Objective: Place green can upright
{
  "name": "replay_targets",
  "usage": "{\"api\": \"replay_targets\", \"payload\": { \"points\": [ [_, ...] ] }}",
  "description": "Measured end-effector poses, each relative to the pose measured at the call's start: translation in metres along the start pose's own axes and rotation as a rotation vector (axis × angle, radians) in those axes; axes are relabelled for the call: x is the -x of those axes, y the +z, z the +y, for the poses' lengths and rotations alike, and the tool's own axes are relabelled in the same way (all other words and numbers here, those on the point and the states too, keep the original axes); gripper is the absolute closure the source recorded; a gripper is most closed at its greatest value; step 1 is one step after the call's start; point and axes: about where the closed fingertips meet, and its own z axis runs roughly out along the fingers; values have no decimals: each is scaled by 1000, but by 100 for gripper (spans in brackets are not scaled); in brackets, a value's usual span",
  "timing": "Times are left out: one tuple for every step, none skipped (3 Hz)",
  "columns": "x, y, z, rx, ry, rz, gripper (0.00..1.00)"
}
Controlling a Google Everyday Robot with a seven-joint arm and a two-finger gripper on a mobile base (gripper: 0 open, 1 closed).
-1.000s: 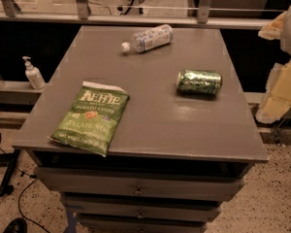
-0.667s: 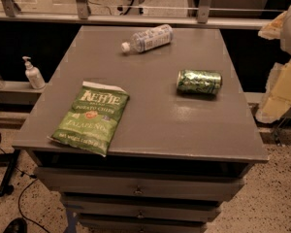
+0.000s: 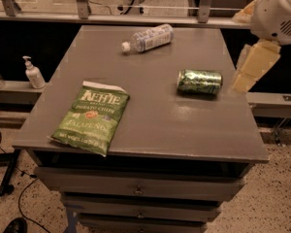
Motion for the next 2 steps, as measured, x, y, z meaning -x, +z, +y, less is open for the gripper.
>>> {"api": "replay_targets", "payload": {
  "points": [
    [20,34,-15,34,-19,-31,0],
    [33,72,-16,65,-40,-32,0]
  ]
}}
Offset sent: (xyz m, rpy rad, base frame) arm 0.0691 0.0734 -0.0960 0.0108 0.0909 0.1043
